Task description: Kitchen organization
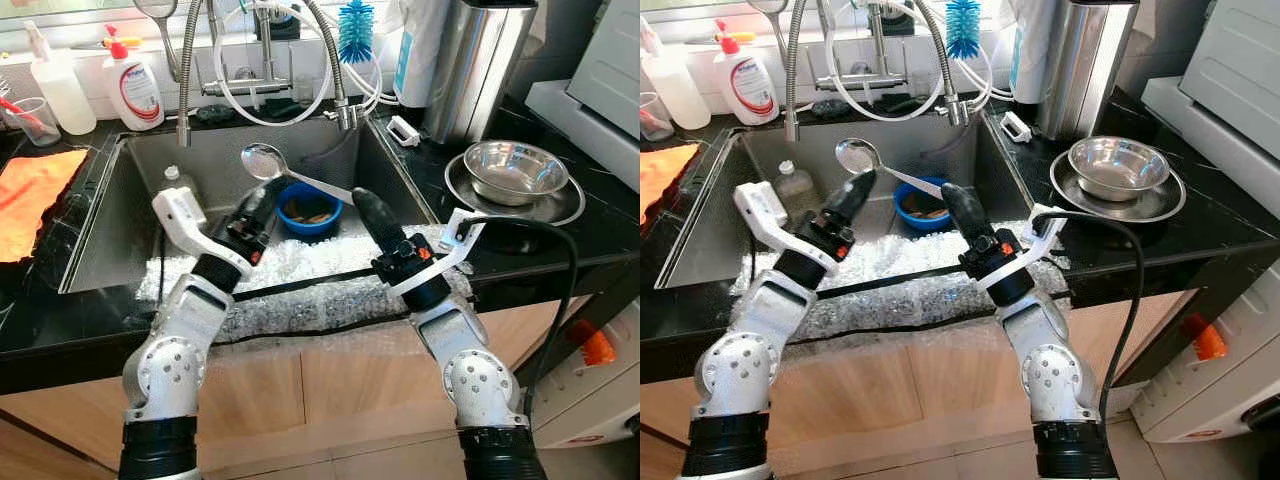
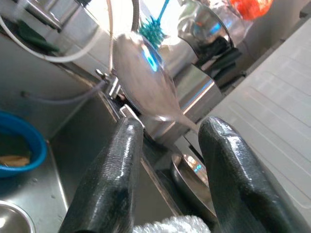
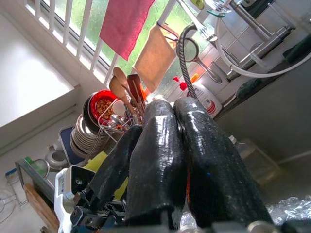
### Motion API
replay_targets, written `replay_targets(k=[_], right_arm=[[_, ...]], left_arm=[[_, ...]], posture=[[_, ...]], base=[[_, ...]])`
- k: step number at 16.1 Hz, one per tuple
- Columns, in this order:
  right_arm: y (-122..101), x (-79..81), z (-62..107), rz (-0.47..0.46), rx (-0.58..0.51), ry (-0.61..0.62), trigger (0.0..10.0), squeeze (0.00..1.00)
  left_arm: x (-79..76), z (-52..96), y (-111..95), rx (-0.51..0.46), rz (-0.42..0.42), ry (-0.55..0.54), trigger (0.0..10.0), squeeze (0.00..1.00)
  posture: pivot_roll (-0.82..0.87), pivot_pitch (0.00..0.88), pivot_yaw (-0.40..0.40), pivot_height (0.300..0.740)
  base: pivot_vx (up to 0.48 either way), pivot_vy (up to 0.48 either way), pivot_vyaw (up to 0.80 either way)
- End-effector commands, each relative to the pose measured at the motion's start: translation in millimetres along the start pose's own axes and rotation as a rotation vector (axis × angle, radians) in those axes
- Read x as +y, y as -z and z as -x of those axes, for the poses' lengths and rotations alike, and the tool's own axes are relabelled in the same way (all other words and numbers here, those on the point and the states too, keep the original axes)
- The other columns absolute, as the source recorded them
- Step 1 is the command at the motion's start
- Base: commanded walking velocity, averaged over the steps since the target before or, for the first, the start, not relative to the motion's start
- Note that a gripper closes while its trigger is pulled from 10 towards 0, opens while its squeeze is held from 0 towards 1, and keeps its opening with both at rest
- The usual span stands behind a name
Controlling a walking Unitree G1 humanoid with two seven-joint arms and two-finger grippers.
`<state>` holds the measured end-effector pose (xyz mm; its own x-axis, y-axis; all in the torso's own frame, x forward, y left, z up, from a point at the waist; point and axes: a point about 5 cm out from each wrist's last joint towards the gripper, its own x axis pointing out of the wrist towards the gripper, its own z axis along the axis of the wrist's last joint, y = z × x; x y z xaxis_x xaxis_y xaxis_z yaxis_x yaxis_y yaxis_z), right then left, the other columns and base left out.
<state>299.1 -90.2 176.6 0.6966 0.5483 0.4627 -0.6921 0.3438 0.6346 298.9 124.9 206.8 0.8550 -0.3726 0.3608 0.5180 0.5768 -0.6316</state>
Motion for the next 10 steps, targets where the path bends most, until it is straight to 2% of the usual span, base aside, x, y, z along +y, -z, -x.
replay_targets(k=[1,4,10], right_arm=[[-0.8,7.1,-3.4,0.022,0.009,-0.035,10.0,0.00],[1.2,8.2,-4.1,0.020,0.020,-0.045,10.0,0.00],[15.6,13.6,-0.8,0.026,0.112,-0.097,10.0,0.00]], left_arm=[[-7.7,0.5,-1.3,0.010,0.012,0.051,10.0,0.00],[-8.4,1.6,1.5,0.031,0.021,0.060,10.0,0.00],[-10.7,0.5,2.8,0.033,0.028,0.069,10.0,0.00]], posture=[[0.01,0.000,0.001,0.740],[0.01,0.000,0.001,0.740],[0.02,0.000,0.000,0.740]], base=[[0.000,0.000,0.00],[0.000,0.000,0.00],[0.000,0.000,0.00]])
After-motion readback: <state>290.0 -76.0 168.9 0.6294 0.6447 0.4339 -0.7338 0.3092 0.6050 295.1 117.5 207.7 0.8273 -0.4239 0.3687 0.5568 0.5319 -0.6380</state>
